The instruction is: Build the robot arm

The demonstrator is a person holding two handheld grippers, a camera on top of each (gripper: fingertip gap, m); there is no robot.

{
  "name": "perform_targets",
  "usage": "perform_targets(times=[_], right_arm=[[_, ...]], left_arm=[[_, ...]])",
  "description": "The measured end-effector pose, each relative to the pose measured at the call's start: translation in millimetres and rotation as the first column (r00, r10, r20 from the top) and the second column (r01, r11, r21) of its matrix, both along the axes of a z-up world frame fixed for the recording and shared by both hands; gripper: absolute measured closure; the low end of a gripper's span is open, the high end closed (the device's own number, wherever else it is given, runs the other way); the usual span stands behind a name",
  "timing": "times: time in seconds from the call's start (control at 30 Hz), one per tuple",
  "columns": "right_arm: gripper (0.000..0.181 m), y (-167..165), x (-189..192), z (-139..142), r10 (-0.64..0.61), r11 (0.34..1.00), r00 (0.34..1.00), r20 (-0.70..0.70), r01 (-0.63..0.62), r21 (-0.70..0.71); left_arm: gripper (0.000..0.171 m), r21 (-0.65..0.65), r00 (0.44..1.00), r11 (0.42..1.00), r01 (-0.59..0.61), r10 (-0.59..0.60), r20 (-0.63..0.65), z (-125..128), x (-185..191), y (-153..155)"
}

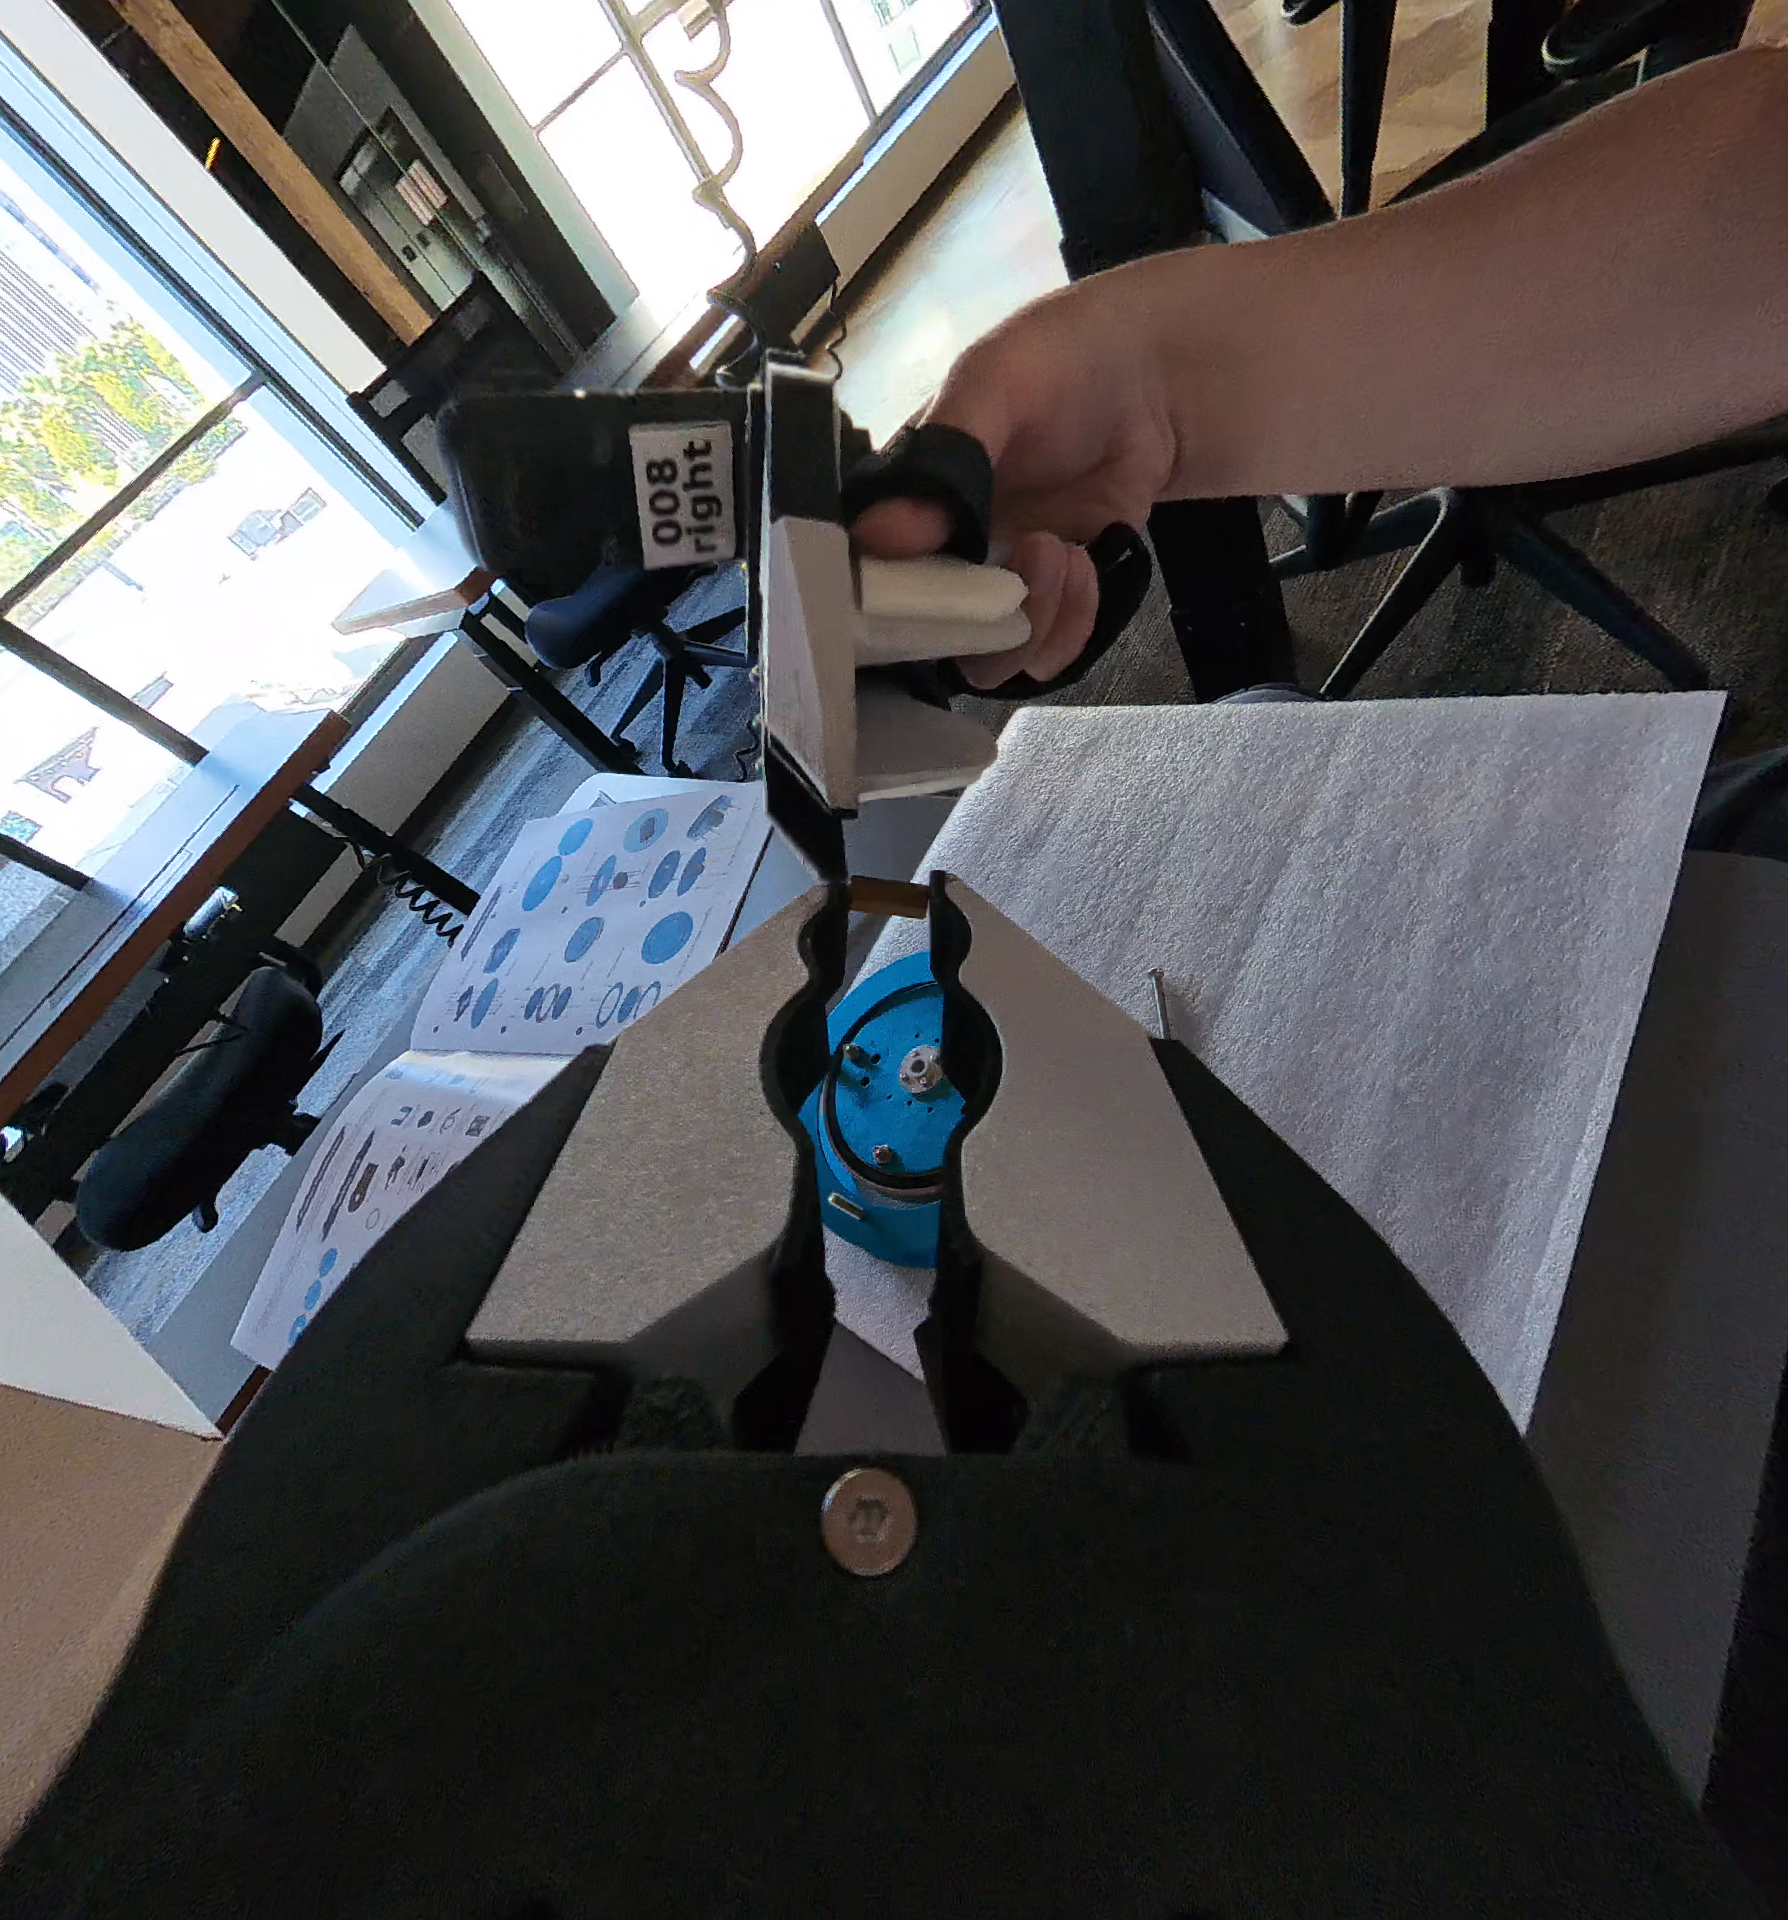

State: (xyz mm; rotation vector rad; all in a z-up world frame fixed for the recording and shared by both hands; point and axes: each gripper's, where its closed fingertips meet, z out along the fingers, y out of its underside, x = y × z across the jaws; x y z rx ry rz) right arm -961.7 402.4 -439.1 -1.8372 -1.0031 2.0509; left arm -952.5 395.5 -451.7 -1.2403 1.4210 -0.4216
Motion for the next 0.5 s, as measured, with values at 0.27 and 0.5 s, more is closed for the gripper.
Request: perform_targets(times=[0.27,0.5], right_arm=[[0.176,-7.9,-2.9,-5.4,0.073,0.997,0.997,0.020,-0.072,-0.015],[0.173,-4.2,-5.5,-14.6,0.101,0.995,0.990,0.097,-0.102,0.006]], left_arm=[[0.159,-0.009,1.000,1.000,0.004,-0.004,-0.012,-4.4,-1.3,-3.3],[0.159,-0.005,1.000,1.000,0.015,-0.015,-0.009,-3.8,-1.5,-4.0]])
